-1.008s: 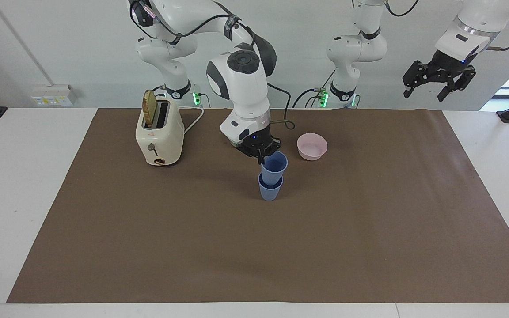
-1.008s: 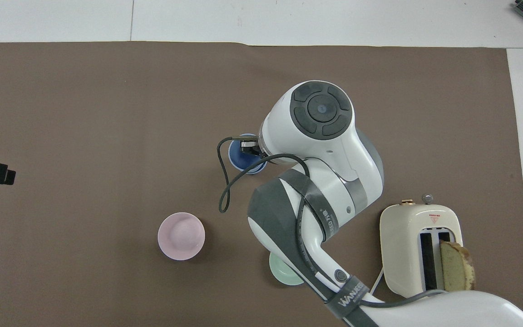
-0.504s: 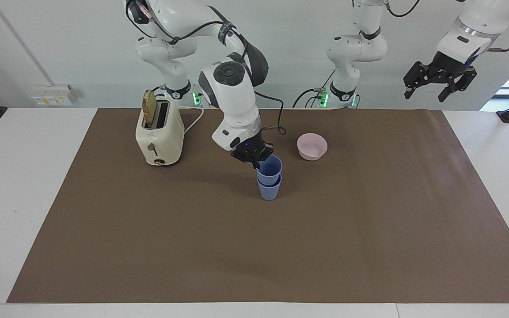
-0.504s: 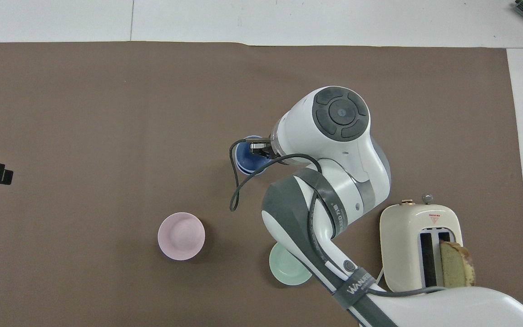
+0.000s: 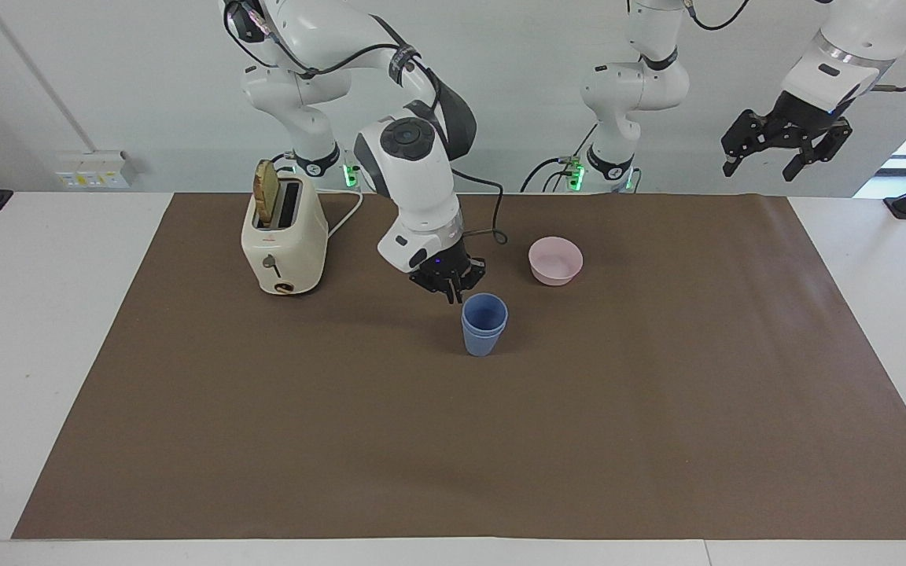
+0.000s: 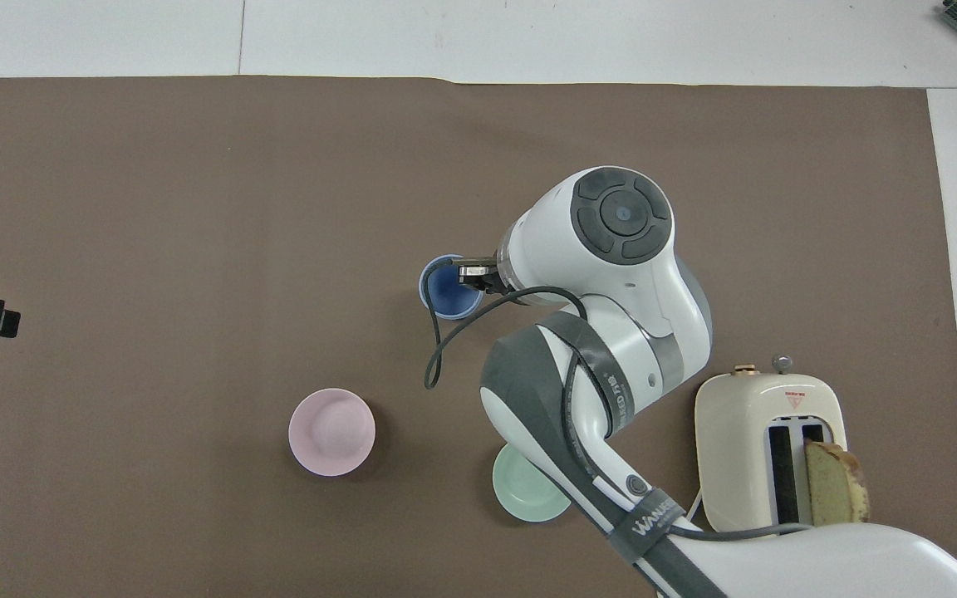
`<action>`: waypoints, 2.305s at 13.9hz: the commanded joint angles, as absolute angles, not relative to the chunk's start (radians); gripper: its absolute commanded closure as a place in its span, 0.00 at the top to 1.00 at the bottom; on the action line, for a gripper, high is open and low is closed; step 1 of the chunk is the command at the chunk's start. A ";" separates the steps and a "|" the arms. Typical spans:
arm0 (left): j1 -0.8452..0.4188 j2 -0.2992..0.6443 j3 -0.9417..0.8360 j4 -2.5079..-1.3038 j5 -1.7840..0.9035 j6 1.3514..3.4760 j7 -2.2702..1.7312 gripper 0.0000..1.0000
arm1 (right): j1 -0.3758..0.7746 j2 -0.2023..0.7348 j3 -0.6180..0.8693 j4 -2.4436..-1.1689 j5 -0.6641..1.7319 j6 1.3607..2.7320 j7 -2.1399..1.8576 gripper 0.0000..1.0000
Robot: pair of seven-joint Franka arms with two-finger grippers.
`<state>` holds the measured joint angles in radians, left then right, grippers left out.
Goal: Stack blue cups with both arms
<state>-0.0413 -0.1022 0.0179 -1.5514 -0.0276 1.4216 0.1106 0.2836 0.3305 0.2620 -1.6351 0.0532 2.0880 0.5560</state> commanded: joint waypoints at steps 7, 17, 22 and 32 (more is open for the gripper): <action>-0.035 -0.109 0.017 -1.560 -0.038 1.417 0.103 1.00 | 0.164 0.146 0.262 -1.664 0.054 1.973 0.528 1.00; -0.035 -0.109 0.017 -1.560 -0.038 1.417 0.103 1.00 | -0.123 0.000 0.253 -1.549 0.032 1.585 0.318 1.00; -0.037 -0.109 0.017 -1.560 -0.038 1.417 0.098 1.00 | -0.135 0.012 0.241 -1.467 -0.020 1.464 0.272 1.00; -0.049 -0.107 0.014 -1.559 -0.038 1.422 0.103 1.00 | -0.124 0.021 0.249 -1.447 -0.049 1.471 0.256 1.00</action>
